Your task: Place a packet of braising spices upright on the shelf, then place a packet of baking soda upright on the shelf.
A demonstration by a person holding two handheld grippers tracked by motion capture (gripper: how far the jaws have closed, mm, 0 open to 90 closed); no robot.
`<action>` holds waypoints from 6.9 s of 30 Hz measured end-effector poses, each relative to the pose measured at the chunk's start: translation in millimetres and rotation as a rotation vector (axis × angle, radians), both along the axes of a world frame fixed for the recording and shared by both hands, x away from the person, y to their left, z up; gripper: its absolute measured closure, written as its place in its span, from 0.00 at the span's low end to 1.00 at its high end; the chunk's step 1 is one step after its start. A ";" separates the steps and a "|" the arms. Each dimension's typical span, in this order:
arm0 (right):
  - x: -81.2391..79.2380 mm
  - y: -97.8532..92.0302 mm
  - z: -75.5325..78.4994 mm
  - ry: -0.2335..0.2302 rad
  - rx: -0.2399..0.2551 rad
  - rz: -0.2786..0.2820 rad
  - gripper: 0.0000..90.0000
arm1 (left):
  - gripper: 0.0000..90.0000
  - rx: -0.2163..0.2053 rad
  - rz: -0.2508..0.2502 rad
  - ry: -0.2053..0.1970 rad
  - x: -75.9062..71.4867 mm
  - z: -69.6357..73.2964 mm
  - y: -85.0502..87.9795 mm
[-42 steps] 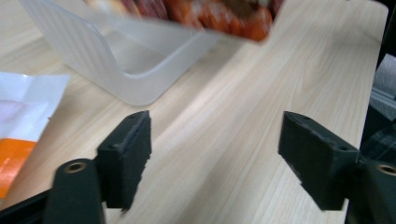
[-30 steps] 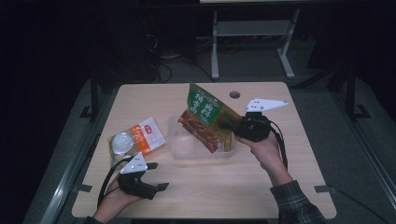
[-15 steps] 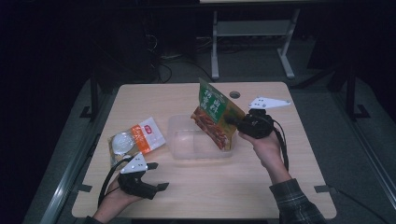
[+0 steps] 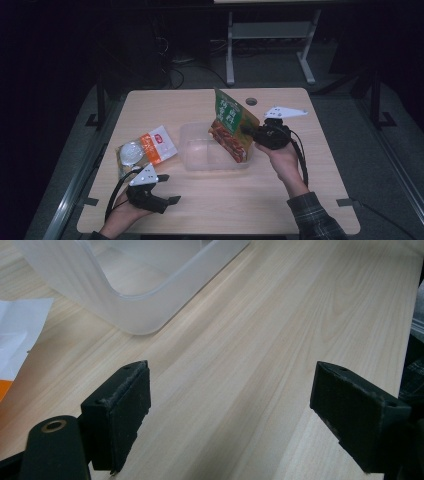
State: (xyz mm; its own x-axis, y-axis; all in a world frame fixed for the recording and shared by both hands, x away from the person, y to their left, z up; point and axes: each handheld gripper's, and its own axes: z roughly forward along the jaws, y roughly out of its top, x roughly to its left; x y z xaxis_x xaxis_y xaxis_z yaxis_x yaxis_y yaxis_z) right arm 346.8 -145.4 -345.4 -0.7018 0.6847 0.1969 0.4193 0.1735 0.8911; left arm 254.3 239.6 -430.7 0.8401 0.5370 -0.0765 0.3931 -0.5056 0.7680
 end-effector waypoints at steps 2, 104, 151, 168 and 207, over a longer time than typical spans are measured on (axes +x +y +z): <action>0.6 1.6 -1.6 0.005 -0.003 0.005 1.00 | 0.18 0.005 -0.002 -0.001 0.2 -0.3 -0.2; -85.2 -20.3 -97.2 0.163 -0.242 0.291 0.34 | 0.21 0.224 0.199 -0.050 117.6 28.4 85.4; -82.6 -20.7 -93.8 0.143 -0.212 0.325 0.34 | 0.96 0.242 0.212 0.210 176.1 -17.2 110.1; -82.7 -21.0 -93.4 0.138 -0.217 0.329 0.34 | 1.00 0.114 0.281 0.226 167.4 -9.5 126.3; -84.5 -16.2 -87.9 0.128 -0.167 0.337 0.38 | 1.00 -0.199 0.242 -0.048 58.1 91.2 133.2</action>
